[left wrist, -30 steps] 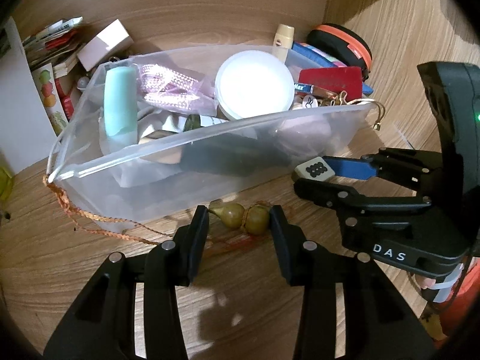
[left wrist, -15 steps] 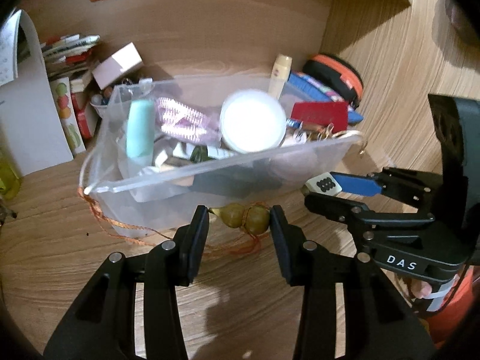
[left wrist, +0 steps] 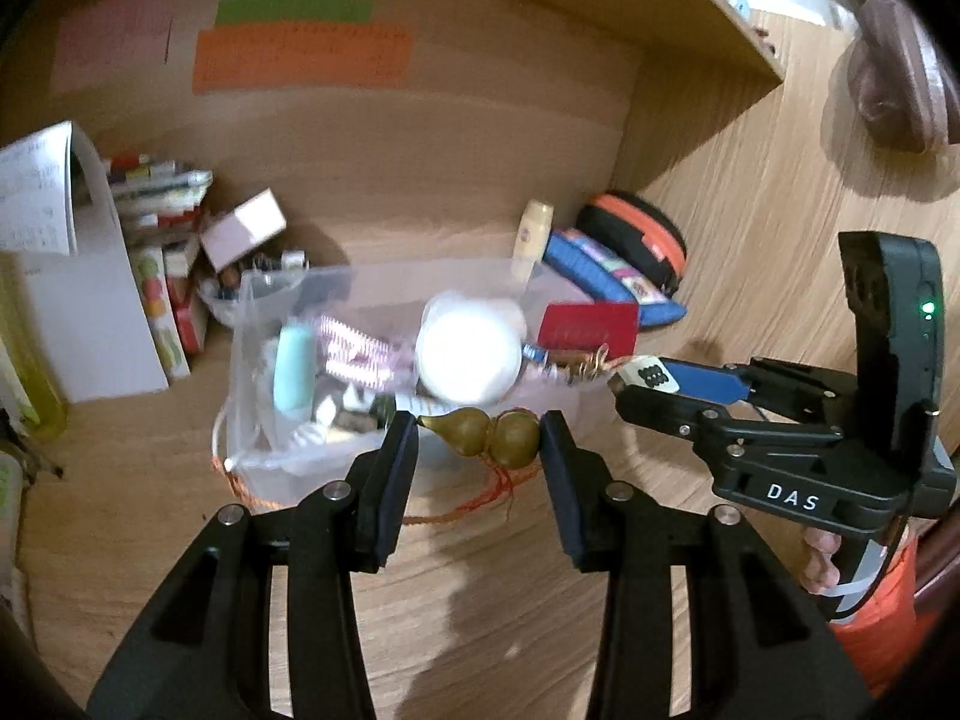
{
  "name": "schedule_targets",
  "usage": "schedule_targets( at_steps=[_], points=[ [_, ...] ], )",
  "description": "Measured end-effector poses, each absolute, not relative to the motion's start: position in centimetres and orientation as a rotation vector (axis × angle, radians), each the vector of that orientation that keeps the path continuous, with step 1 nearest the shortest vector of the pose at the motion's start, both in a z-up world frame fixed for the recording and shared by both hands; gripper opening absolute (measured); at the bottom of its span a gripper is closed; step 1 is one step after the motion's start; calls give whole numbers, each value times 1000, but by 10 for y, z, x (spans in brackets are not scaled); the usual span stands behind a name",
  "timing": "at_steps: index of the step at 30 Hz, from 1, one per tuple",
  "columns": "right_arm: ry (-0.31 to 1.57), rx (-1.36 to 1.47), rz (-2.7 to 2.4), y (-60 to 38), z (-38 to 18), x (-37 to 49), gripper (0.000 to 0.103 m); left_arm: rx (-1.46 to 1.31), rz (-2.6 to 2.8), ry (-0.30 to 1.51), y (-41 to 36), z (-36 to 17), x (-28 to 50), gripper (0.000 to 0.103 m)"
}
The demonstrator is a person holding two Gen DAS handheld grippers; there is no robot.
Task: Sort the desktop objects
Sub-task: 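Lower beads into box with left tool while right tool drops white block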
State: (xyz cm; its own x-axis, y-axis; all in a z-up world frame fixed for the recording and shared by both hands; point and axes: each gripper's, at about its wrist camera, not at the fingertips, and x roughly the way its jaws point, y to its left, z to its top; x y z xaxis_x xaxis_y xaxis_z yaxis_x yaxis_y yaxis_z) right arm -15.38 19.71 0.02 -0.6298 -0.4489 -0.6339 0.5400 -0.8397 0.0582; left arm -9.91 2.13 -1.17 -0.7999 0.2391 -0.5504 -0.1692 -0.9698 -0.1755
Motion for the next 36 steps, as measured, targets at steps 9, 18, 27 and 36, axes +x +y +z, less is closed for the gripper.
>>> schedule_targets(
  at_steps=[9, 18, 27, 36],
  points=[
    [175, 847, -2432, 198, 11, -168, 34, -869, 2836, -197, 10, -5, -124, 41],
    [180, 869, -2407, 181, 4, -197, 34, -969, 2858, -238, -8, -28, -145, 41],
    [218, 929, -2389, 169, -13, -217, 35, -1026, 2844, -235, -9, -39, -148, 41],
    [233, 928, -2388, 167, -11, -213, 35, -1007, 2849, -219, -7, -37, -146, 47]
  ],
)
